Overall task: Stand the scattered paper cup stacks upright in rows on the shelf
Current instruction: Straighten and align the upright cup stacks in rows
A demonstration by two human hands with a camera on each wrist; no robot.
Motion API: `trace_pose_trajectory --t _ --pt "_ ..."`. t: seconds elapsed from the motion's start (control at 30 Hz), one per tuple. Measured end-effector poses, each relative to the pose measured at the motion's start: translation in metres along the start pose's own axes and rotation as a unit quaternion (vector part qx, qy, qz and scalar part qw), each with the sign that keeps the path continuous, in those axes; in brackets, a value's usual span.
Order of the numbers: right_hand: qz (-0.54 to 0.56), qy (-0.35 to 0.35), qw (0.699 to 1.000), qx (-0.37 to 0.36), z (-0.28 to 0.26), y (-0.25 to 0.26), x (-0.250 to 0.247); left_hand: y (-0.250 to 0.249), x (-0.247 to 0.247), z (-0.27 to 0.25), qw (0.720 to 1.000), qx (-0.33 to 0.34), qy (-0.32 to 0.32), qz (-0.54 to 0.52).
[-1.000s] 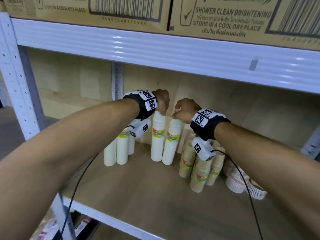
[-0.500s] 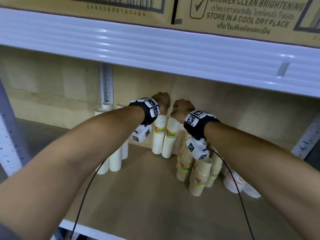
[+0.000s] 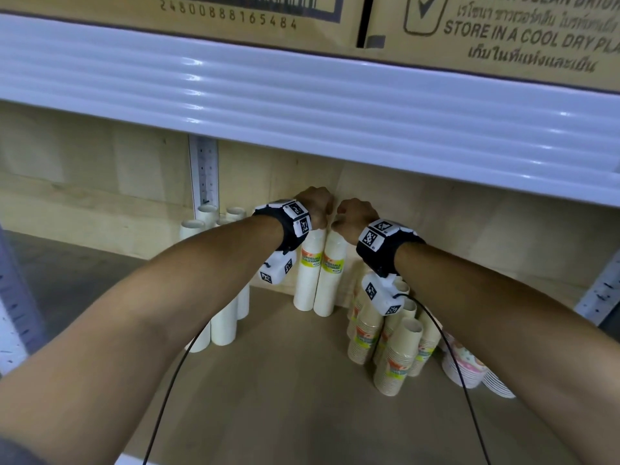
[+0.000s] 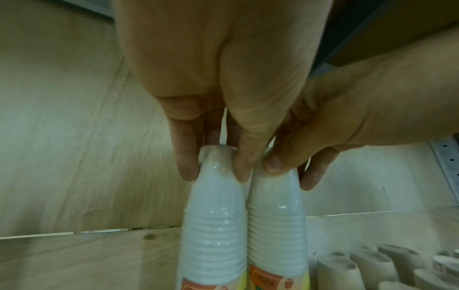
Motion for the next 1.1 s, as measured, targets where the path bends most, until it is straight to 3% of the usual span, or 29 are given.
trace_pose_trajectory --t 0.33,0.5,0.7,1.1 --pt "0.018 -0.013 1.000 -0.009 -0.004 0.004 -0.005 -0.001 -0.009 -0.009 1.000 0.001 -0.003 -0.011" --pt "-0.023 -0.019 0.999 -0.038 -0.012 0.019 -0.012 0.000 -0.026 -0.019 0.999 -0.004 -0.016 -0.031" --pt "-0.031 -0.035 0.995 -0.083 -0.025 0.041 -0.020 0.011 -0.053 -0.042 1.000 -0.011 -0.026 -0.007" --pt "0.037 0.020 0.984 -0.174 -0.060 0.117 -0.007 0.053 -0.102 -0.109 0.991 -0.082 -0.023 0.100"
Point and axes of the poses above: each hand's wrist, its own z-axis towards the middle knuckle, its own x-axis out of the palm, y = z × x, the point moved 1 cm from there along z, towards the middle knuckle, and after that the axes turned 10 degrees about z, right-handed, at the moved point
